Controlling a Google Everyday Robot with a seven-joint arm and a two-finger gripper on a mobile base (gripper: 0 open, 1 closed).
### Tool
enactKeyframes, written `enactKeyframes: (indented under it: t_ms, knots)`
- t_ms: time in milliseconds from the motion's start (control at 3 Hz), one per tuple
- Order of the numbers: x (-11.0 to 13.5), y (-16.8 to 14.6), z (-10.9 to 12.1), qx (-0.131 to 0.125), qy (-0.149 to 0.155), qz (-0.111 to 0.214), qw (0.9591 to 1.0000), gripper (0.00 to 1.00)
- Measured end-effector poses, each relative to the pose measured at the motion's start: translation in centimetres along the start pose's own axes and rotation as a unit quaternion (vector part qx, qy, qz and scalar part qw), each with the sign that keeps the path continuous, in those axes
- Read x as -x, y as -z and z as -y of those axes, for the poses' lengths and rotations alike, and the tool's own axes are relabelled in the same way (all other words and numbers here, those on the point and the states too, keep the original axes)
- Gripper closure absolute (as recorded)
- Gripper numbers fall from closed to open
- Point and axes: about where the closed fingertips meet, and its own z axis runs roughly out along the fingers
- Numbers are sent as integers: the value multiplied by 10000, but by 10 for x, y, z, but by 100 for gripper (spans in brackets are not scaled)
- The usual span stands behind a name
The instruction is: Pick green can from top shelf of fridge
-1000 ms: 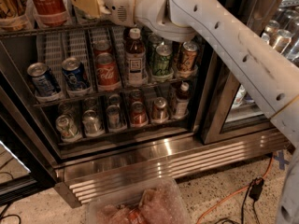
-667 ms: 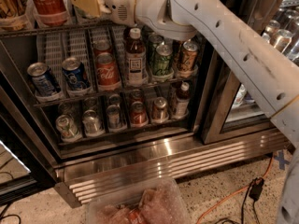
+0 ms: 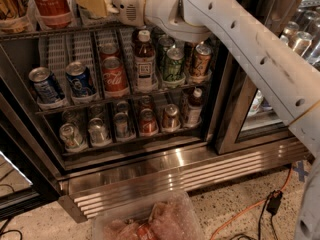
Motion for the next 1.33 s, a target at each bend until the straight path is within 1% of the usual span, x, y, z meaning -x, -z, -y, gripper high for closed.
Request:
enactKeyframes:
  t_ms: [1333]
  knots:
    - [16,5,-6,78,148,140,9998,100]
